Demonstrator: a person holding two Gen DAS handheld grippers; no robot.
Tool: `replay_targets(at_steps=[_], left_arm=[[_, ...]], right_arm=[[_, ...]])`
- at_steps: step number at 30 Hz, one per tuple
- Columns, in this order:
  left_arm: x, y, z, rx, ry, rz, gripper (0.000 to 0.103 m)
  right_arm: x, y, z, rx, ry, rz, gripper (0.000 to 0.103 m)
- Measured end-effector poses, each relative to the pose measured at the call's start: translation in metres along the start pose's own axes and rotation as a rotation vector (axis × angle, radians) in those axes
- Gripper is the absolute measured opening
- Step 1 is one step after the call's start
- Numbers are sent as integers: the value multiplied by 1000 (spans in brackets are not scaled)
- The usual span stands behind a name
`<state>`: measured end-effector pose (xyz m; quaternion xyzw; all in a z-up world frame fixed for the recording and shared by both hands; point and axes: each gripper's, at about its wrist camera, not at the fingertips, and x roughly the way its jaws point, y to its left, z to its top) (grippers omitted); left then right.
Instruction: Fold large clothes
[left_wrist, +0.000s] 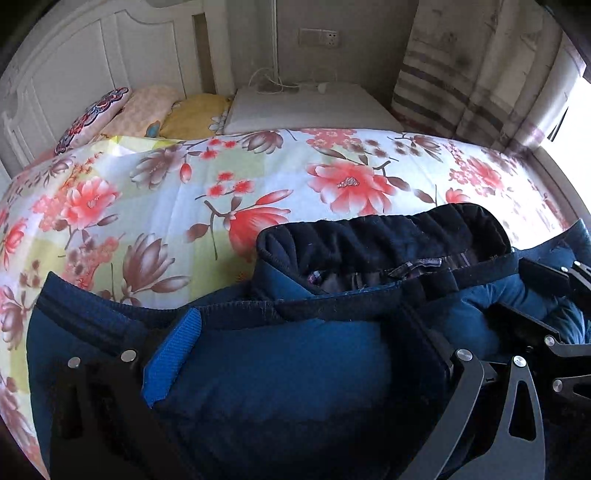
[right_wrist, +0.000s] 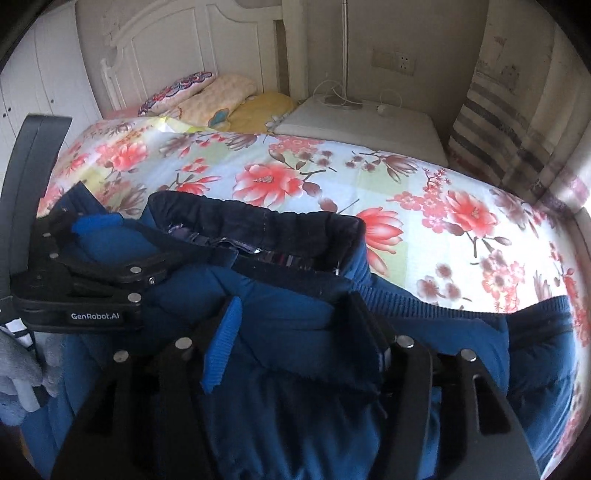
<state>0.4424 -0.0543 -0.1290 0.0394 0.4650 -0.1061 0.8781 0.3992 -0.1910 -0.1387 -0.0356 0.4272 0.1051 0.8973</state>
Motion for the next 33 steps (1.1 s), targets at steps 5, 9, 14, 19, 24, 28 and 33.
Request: replay_targets(at_steps=[5,9,14,19,24,28,33], left_arm=[[0,0,-1,-4,-3,-12,99],[-1,1,-2,-7,-6,-17,99],[-2,3,-2,-16,-10,-33,99],[-1,2,-2,-14,-10,-30,99],[-1,4,-1,-24,-8,-42,99],[-18,6,0,-26,-37,-13,99],[-57,53,-8,-94,-118,5,99]], right_arm=[[-5,2,1,-9,-11,-5,61],[-29,-13,3,-1,-31,-50,65],[-46,-85,-14,171,-46,-176,69],[-47,-108,-20,242,-48,-91,65],[-55,-128,-36,361,-84,-98,67],[-45,-130,-41,362,-80,-85,69],[-45,-129,-44,359,-92,-82,71]])
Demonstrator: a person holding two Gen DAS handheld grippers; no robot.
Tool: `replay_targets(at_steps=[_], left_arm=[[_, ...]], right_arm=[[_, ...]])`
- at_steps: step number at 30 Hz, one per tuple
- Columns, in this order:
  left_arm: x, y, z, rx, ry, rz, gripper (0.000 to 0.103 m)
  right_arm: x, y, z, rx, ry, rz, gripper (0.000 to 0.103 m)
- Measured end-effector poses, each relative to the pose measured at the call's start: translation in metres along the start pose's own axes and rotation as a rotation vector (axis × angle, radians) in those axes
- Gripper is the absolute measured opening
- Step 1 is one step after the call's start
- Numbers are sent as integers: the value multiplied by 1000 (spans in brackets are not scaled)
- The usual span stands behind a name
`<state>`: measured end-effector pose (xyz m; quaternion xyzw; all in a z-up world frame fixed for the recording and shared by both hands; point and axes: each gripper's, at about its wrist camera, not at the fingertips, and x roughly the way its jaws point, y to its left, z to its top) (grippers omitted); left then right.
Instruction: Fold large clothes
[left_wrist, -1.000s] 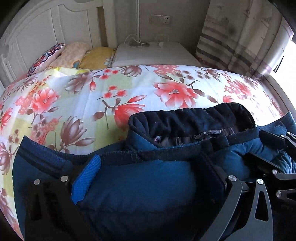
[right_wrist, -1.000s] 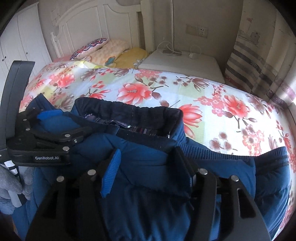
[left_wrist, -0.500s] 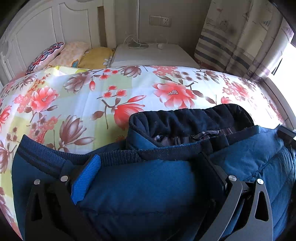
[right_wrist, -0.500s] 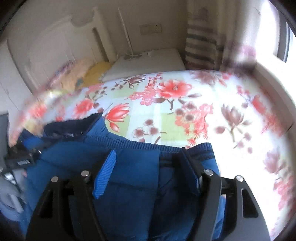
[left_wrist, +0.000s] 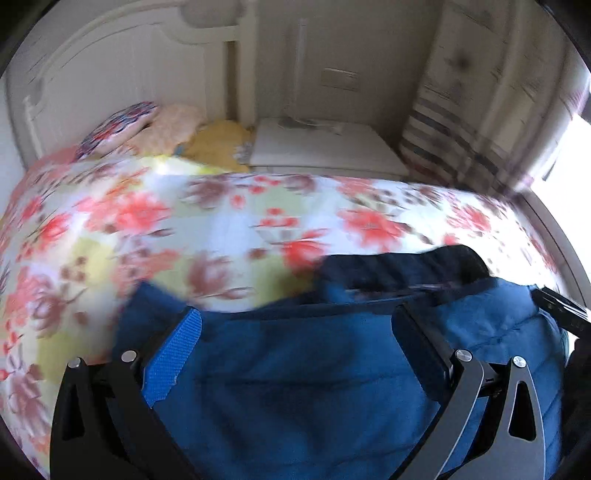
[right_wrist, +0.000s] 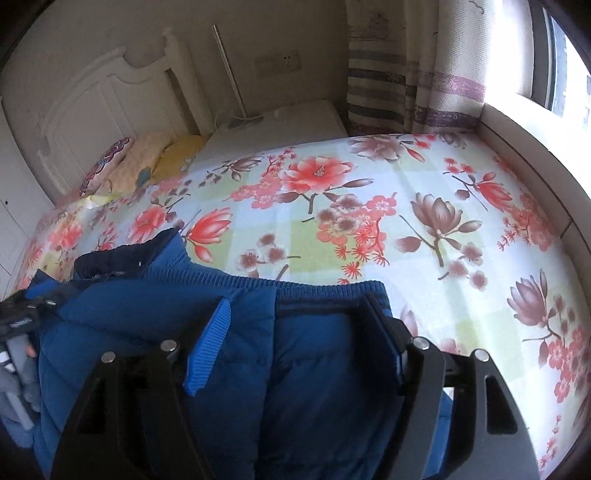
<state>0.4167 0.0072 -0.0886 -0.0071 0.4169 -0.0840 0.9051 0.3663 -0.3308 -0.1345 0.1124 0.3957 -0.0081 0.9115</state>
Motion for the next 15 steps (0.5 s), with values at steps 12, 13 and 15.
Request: replay_targets(at_steps=[12,13,15], left_arm=[[23,58,-11,-221,42,-147,99],[23,62,-12,-234,40,-167,99],[22,70,-13,-261,33,-203,99]], right_arm=[[-1,-4,-1,17,-11,25,74],[-1,-5,-1,23,-12,35,74],[-1,-7,-1,36,-14,58,77]])
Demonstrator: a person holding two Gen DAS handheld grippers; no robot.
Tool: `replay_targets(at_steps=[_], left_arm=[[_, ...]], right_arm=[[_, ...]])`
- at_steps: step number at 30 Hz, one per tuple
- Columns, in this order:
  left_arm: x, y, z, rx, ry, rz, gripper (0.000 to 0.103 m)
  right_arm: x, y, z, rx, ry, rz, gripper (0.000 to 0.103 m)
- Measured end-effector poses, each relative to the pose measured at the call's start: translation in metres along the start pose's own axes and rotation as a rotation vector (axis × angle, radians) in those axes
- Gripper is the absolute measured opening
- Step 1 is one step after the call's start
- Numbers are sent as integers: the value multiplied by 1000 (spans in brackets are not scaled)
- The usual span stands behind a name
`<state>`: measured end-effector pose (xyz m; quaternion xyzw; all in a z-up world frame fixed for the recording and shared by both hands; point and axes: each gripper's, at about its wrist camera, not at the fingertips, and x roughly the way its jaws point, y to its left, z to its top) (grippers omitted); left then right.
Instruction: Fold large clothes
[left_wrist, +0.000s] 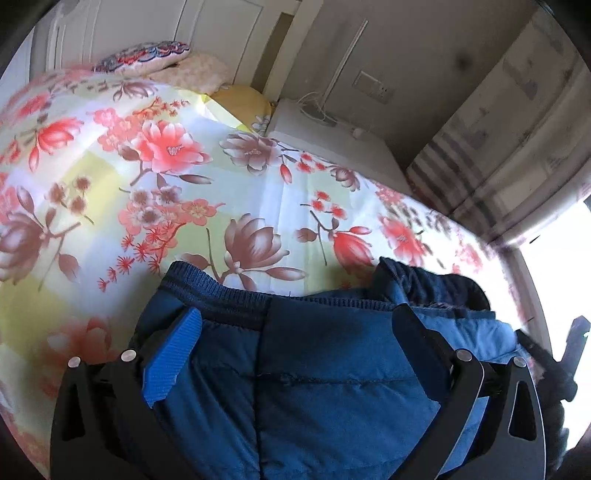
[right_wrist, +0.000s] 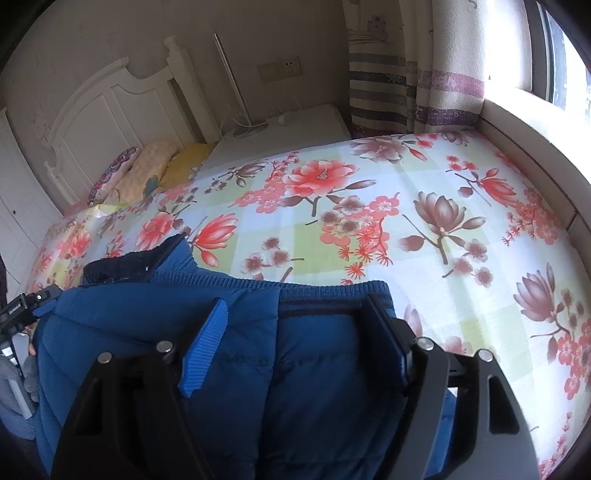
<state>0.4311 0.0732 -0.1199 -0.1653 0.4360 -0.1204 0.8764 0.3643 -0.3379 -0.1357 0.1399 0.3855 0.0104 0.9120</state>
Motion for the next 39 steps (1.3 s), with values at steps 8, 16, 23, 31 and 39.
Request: replay_targets(at_steps=[8,16,23,31,39], left_arm=[[-20,-36,-1,81,-44,131,99],[17,-134,-25,378,13,263,99],[5,-89,-15,294,21,247,99],[-1,-1,-6,68,47,211,99],[6,5,-6,33,43,188,99]], right_arm=[[-4,5,7,-24,52,-45,80],[-30,157,-5,-433,-8,-44,81],[7,155,-17,-441,108,-65,82],[-12,30,-8,-89,62,4,83],[-5,22,-11,-53,22,120,96]])
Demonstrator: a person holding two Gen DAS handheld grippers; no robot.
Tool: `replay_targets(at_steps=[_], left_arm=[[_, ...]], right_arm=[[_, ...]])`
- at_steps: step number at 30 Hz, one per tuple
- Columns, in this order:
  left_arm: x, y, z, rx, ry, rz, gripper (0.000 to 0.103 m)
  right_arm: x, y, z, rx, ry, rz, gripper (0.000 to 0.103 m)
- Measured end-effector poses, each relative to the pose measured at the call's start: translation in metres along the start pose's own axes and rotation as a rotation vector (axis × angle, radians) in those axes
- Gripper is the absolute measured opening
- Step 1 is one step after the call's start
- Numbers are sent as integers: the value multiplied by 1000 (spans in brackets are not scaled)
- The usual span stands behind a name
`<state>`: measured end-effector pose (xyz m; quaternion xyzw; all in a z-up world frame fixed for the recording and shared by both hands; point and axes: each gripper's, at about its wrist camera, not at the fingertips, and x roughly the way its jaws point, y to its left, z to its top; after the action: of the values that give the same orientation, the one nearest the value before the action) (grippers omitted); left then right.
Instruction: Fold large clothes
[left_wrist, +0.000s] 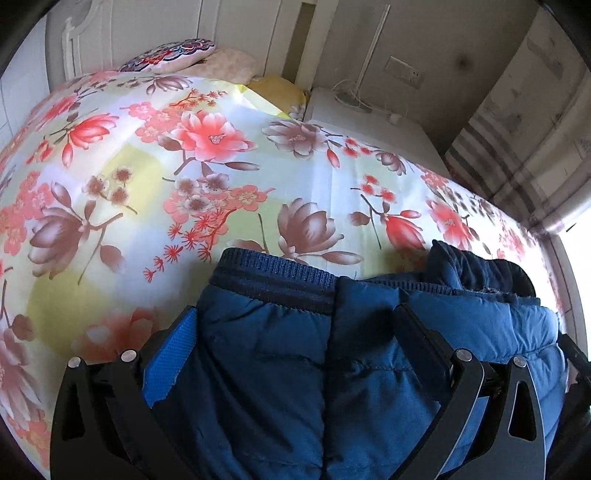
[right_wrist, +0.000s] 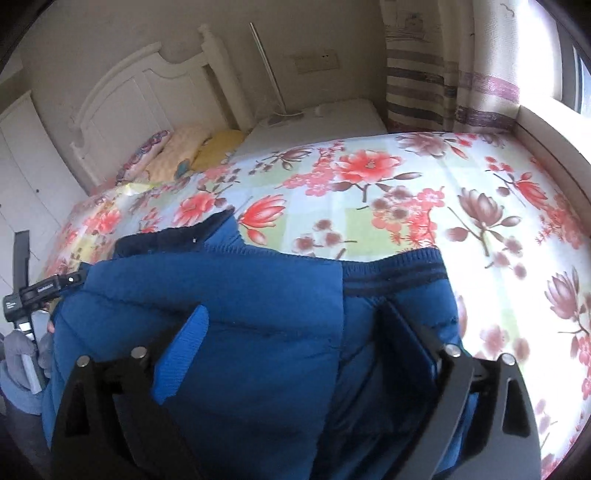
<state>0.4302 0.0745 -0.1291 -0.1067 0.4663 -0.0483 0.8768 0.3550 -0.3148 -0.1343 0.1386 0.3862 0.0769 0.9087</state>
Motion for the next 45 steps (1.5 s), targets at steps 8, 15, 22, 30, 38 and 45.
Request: replay_targets(at_steps=[8,15,22,30,38,45], left_arm=[[-3,0,0,7,-11,28,99],[-69,-55,-28,170,-136,68,99],[-46,-123,-87,429,-74,159,99],[-69,-79,-87,363,-127,194,99],[-71,-24,-92,221,-144,161,99],[-67,-31,-94,245,-157,195,99]], right_arm=[[-6,-5,-2,27,-19,34,96],[-24,34,-1,-61,-9,-207,89],[-36,157,-50,-421,25,-132,93],[-39,131,-58,-382,13,-201,97],[-61,23,-59,-67,-27,-202,97],[-47,19,-60,-77,-10,-183,101]])
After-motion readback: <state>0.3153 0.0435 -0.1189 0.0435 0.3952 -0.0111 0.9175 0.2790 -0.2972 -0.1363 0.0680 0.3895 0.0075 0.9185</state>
